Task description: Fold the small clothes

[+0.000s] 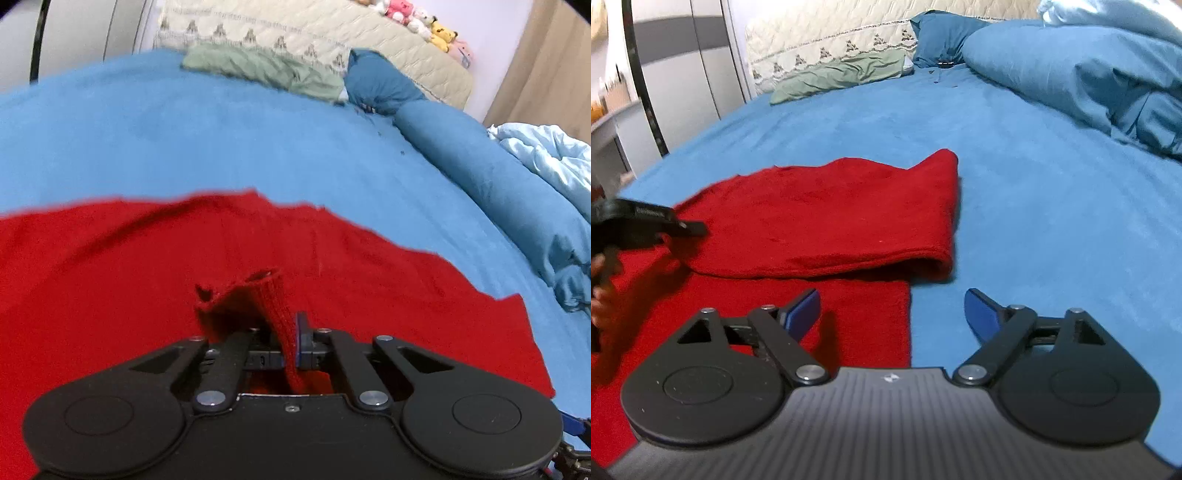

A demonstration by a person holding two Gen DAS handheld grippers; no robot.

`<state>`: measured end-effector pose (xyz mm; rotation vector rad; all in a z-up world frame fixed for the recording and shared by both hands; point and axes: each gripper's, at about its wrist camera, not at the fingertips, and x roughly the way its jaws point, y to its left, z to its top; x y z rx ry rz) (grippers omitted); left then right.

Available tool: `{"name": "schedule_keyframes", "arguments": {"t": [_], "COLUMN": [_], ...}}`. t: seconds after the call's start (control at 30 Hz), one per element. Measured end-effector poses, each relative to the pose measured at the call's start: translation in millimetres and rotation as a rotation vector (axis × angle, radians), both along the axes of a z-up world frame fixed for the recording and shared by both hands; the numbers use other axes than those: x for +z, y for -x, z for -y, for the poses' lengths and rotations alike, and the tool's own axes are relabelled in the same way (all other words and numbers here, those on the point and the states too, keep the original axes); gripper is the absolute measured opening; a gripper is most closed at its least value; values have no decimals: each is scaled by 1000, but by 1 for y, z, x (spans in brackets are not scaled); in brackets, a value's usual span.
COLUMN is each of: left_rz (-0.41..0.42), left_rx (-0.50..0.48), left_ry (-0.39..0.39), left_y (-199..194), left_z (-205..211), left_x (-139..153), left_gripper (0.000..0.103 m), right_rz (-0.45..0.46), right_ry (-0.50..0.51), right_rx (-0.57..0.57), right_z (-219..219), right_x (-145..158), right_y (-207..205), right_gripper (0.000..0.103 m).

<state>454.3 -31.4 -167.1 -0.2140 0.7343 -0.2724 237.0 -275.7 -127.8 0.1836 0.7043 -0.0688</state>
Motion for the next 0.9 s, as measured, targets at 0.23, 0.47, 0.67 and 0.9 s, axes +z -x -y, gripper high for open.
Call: {"name": "schedule_keyframes", "arguments": {"t": [0.23,0.47,0.67,0.9], "left_rz": [232,223,195,125], "left_rx": [134,155,169,152], "left_ry": [-85,-129,-99,-106], "left_y": [16,21,24,38], "left_z": [-35,-62,-72,-88], "left_x": [44,28,25,5], "left_gripper": [4,4,4,11], "right_rz": [-40,-63,-92,-147], "right_ry": [124,239,314,257], "right_rx": [22,33,-31,-59], "right_z": [-14,-31,-21,16], "right_x": [-7,-12,-13,-15], "right_y": [-21,-56,-74,-53], "right_gripper": [102,102,101,100]}}
